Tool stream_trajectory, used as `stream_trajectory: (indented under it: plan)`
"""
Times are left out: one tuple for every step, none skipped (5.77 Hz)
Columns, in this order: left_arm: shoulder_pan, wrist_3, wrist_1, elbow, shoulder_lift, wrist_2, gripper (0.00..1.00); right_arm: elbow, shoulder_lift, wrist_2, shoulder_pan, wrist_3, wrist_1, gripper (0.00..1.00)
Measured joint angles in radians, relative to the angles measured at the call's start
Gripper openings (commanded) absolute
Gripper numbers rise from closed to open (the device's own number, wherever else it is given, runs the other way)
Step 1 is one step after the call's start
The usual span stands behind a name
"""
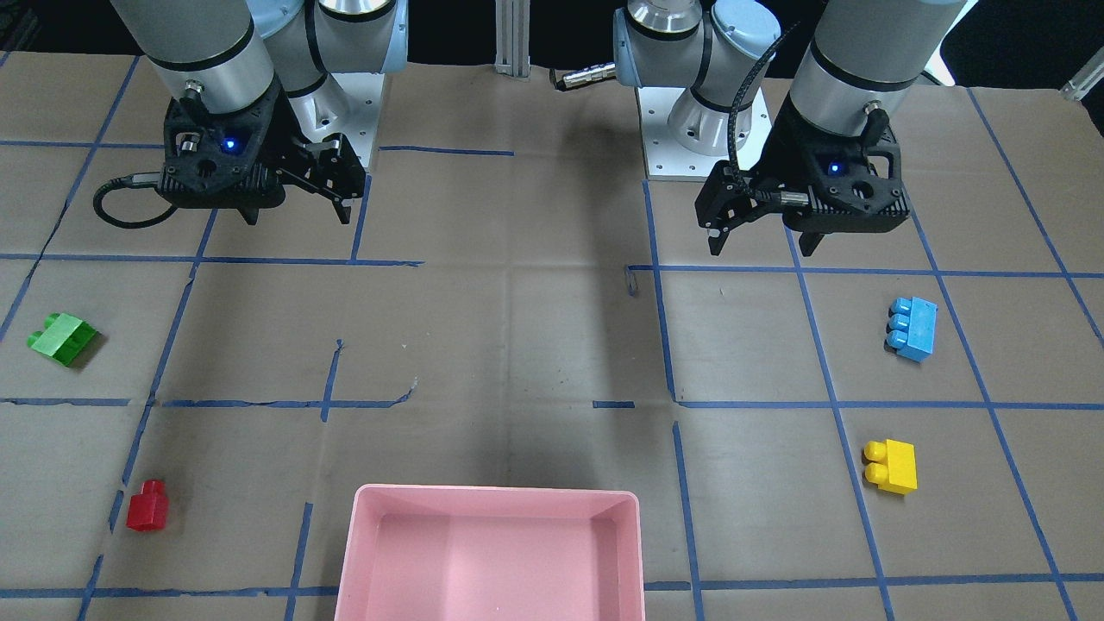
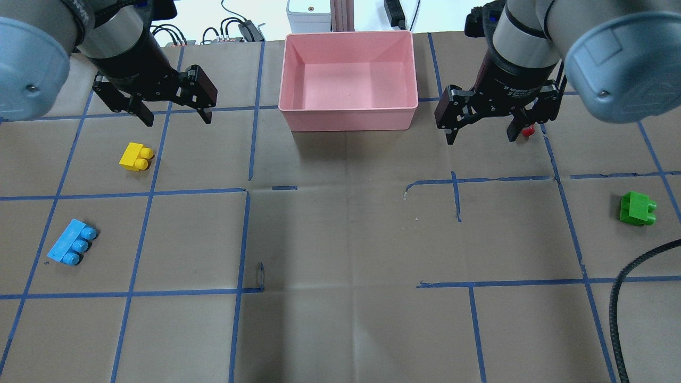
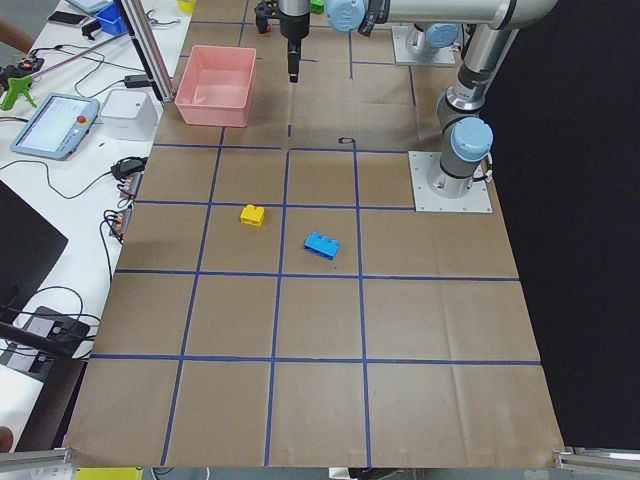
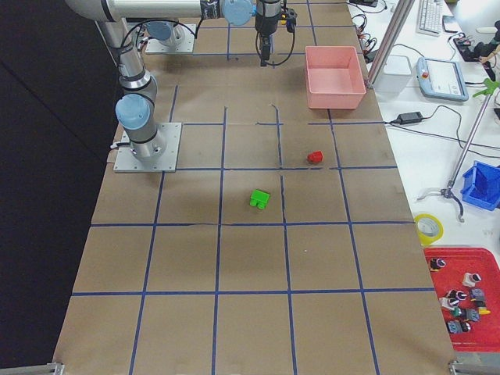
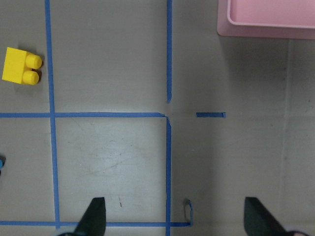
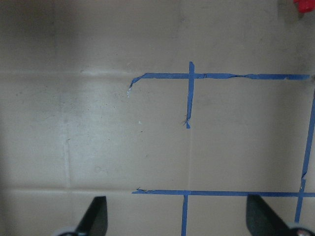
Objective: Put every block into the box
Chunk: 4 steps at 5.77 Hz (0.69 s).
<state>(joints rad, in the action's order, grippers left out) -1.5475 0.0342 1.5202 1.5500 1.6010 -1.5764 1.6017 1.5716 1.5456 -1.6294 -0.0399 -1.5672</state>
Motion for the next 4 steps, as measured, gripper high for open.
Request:
stream_trajectory:
  plan:
    - [0.036,0.062,0.002,0.001,-0.002,-0.001,0.99,0.002,0.003,0.003,0.005,0.013,0.003,1.0]
    - [0.116,0.161,0.005,0.003,-0.003,0.002,0.99,0.005,0.006,0.014,0.018,0.056,0.008,1.0]
    - [0.22,0.289,0.007,0.008,-0.003,0.003,0.99,0.007,0.018,0.033,0.06,0.136,0.018,1.0]
    - [0.348,0.446,0.009,0.016,-0.003,0.001,0.99,0.011,0.03,0.049,0.161,0.262,0.032,1.0]
